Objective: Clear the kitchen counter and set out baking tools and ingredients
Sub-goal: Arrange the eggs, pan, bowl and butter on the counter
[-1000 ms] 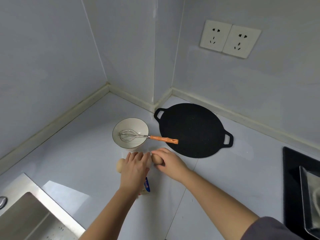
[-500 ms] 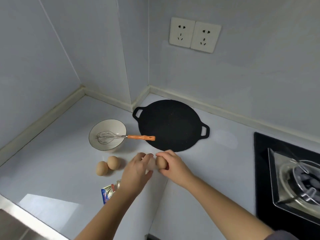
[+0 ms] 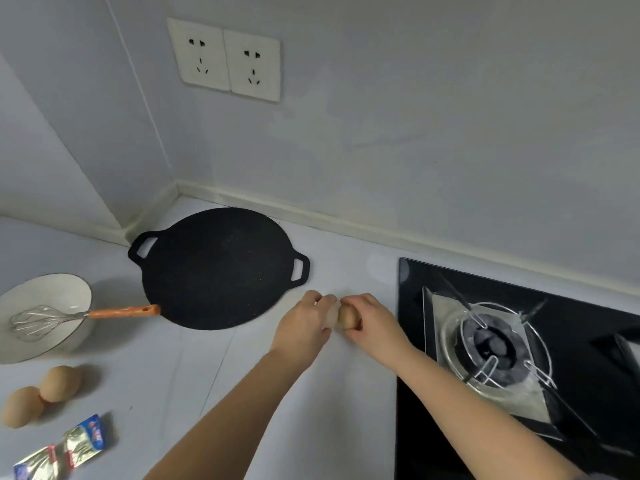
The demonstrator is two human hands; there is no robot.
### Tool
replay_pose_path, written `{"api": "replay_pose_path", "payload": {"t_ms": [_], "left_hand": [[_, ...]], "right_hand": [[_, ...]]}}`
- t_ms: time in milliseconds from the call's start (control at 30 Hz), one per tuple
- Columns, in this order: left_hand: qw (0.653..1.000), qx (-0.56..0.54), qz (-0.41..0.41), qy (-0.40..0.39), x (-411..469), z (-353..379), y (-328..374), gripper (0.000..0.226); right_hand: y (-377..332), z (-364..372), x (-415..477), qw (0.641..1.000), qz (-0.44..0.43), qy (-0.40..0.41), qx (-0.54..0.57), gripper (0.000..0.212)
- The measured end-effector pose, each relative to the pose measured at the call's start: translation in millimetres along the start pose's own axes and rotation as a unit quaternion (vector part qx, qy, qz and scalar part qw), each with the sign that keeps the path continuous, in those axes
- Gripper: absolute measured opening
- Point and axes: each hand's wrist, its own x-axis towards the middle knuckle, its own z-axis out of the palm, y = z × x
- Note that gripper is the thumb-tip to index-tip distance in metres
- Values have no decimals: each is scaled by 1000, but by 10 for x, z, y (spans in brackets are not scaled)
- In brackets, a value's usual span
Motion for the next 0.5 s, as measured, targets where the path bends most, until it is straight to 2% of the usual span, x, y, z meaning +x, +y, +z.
{"api": "replay_pose_path", "payload": {"t_ms": [233, 500], "left_hand": [[1000, 15, 11, -10, 932, 226, 351, 55], [1000, 17, 7, -23, 1581, 421, 489, 54]], "right_hand": [[488, -485, 543, 996, 16, 35, -82, 43], [842, -720, 986, 994, 34, 47, -95, 36]]}}
